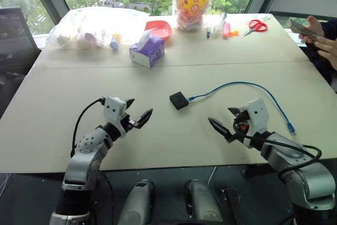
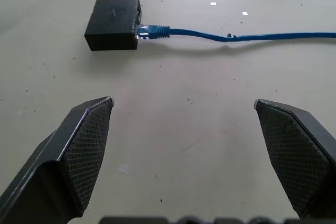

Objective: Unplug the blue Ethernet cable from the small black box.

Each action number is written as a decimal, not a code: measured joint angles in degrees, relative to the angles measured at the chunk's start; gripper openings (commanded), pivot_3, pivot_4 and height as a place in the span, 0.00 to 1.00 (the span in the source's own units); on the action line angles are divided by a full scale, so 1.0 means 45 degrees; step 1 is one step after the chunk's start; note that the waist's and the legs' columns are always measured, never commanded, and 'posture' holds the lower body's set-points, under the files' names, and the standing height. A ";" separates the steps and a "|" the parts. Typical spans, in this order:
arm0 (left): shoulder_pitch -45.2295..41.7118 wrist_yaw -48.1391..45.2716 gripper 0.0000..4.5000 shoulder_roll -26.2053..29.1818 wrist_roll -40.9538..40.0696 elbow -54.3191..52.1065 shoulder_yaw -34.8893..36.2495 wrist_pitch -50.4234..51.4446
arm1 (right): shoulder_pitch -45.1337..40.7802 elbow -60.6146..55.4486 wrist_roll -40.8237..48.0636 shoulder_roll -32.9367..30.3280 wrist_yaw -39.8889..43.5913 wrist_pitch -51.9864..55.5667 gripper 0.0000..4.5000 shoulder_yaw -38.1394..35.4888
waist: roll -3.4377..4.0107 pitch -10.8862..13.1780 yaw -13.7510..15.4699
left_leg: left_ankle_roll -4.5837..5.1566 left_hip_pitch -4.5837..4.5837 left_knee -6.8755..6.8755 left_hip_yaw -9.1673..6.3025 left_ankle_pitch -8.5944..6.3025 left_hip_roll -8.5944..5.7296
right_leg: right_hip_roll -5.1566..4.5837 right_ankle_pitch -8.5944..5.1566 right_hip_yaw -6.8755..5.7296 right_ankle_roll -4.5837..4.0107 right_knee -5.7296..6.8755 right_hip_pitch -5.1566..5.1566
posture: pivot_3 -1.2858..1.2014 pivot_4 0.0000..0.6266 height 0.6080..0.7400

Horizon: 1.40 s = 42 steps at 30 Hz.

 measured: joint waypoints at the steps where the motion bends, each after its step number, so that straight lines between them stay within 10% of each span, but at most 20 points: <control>1: -0.0087 -0.0208 0.98 0.0173 -0.0108 0.0102 0.0003 0.0040 | -0.0149 -0.0026 0.0090 -0.0048 -0.0005 0.0123 1.00 -0.0003 | 0.0000 0.0000 -0.0002 | 0.0000 -0.0001 -0.0001 0.0000 0.0000 0.0000 | 0.0000 0.0000 -0.0001 0.0000 0.0000 -0.0001 | 0.52 0.24 1.00; 17: -0.2389 -0.2734 0.98 0.2231 -0.1562 0.0916 0.0336 0.1894 | -0.2965 0.0915 0.0706 -0.3410 0.1612 0.1537 1.00 0.0784 | -0.0001 0.0001 -0.0014 | 0.0002 0.0001 -0.0003 0.0007 0.0001 -0.0003 | -0.0001 0.0002 0.0001 0.0000 0.0007 -0.0002 | 0.52 0.24 1.00; 26: -0.3788 -0.3313 0.98 0.2473 -0.1377 0.1752 0.0210 0.1623 | -0.7929 0.5803 -0.1385 -0.5217 0.5442 -0.0583 1.00 0.4769 | -0.0005 0.0010 -0.0125 | 0.0003 0.0024 0.0012 0.0114 0.0002 0.0003 | -0.0001 0.0007 0.0020 0.0001 0.0016 -0.0005 | 0.52 0.24 1.00; 42: -0.3763 -0.3290 0.98 0.2494 -0.0395 0.1942 -0.0190 0.0449 | -1.5552 2.0914 -0.7109 0.0468 1.0477 -0.8234 1.00 0.9180 | -0.0009 0.0015 -0.0099 | 0.0009 0.0031 -0.0020 0.0192 -0.0003 -0.0072 | -0.0041 0.0065 0.0102 0.0100 0.0105 -0.0075 | 0.52 0.24 1.00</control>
